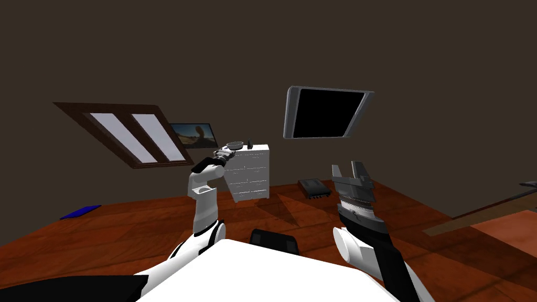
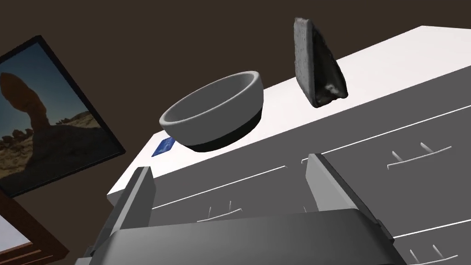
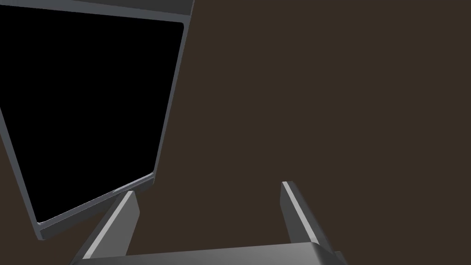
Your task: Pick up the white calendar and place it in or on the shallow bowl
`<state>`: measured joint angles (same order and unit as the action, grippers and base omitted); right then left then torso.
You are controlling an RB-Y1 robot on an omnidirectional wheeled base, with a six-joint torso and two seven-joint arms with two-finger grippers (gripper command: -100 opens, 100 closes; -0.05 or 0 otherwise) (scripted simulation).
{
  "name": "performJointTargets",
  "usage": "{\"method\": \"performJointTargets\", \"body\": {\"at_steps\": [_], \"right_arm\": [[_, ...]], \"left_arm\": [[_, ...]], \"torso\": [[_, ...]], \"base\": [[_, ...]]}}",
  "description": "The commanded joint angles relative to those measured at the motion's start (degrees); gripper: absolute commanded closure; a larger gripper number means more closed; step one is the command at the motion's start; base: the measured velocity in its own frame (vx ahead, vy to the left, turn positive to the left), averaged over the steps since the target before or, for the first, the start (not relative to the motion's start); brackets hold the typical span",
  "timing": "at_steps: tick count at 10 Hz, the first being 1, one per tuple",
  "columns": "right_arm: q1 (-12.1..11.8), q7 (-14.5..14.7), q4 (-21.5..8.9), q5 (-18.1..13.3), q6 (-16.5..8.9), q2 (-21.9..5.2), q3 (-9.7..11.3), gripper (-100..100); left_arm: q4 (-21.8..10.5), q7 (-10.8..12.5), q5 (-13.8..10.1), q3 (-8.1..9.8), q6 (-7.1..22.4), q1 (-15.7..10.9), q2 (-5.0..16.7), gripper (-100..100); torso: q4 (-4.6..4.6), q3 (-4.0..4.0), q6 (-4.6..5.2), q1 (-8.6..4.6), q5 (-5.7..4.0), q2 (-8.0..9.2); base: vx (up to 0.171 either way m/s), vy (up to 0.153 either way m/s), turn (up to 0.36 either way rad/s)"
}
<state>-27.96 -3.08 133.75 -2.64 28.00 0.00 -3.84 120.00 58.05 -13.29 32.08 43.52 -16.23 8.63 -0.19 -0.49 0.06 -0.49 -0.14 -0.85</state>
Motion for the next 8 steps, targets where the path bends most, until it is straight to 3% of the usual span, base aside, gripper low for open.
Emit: {"method": "performJointTargets", "body": {"at_steps": [1,5,8], "right_arm": [[0.0,0.0,0.0,0.0,0.0,0.0,0.0,0],[0.0,0.0,0.0,0.0,0.0,0.0,0.0,0],[0.0,0.0,0.0,0.0,0.0,0.0,0.0,0]], "left_arm": [[-0.3,2.1,-1.4,1.47,2.0,-1.4,-0.1,-100],[-1.2,5.7,-4.1,4.19,4.9,-3.9,0.1,-100],[-2.0,7.0,-5.1,5.20,6.0,-4.9,0.4,-100]], "torso": [[0.00,0.00,0.00,0.00,0.00,0.00],[-0.06,-0.16,-0.02,0.39,0.09,-0.28],[-0.12,-0.28,-0.02,0.37,0.08,-0.47]], "base": [[0.205,-0.104,-0.108],[0.233,-0.023,-0.107],[0.281,0.013,-0.112]]}}
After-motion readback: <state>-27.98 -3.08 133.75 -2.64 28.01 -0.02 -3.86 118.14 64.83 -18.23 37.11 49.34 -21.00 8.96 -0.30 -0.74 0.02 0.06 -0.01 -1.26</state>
